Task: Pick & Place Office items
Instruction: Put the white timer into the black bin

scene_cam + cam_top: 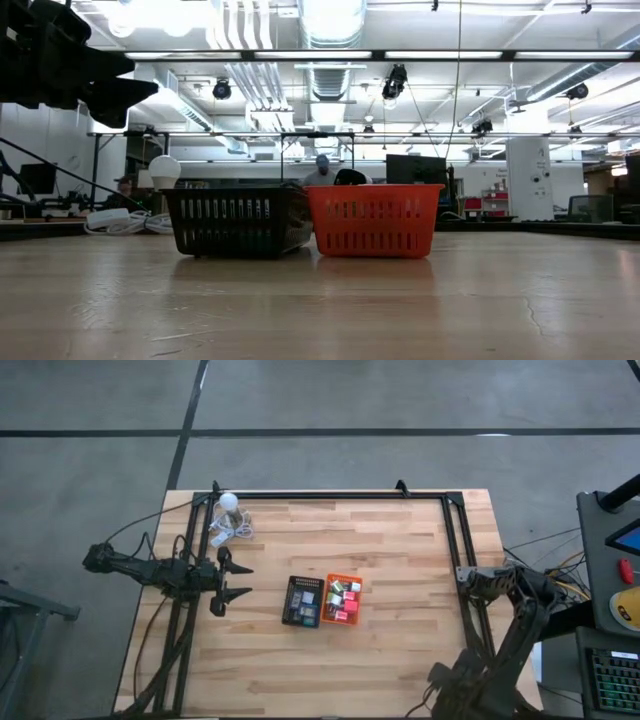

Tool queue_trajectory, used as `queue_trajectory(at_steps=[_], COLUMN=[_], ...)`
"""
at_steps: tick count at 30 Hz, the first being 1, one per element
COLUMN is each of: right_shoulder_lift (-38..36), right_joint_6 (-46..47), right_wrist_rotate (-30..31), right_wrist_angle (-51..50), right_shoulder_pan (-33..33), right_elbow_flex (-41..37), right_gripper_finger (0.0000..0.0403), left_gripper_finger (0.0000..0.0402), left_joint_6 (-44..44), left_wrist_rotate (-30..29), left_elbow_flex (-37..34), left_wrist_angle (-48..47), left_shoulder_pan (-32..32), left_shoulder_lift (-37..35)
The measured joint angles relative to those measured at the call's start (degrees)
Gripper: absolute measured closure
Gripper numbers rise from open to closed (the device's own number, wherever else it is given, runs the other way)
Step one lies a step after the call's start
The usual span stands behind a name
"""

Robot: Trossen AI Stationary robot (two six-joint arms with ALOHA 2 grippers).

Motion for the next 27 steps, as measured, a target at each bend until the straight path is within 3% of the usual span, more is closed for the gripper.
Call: queue_trajectory(at_steps=[8, 13, 18, 27], right_shoulder_lift=[-7.36, -11.60, -12.87, -12.65], right_joint_6=[4.38, 3.84, -3.50, -5.71], right_wrist_rotate=[0.00, 0.00, -0.09, 0.00], right_wrist_angle=[4.61, 16.95, 29.42, 28.34], right_shoulder_pan=[0.24, 0.24, 0.22, 0.86], right_elbow_flex=[-8.52, -17.29, -23.68, -27.05], right_gripper_finger=[0.0174, 0.0174, 0.0174, 0.0174], left_gripper_finger=[0.0149, 0.0149, 0.0149, 0.0149], left_joint_6=[0.01, 0.01, 0.00, -0.01], left_wrist_rotate=[0.02, 0.01, -0.01, -0.01], left_elbow_flex=[0.01, 0.01, 0.01, 0.01], left_wrist_angle=[0.00, 0.00, 0.00, 0.00], left_shoulder_pan=[-0.01, -0.01, 0.00, -0.01], left_shoulder_lift=[0.00, 0.00, 0.00, 0.00])
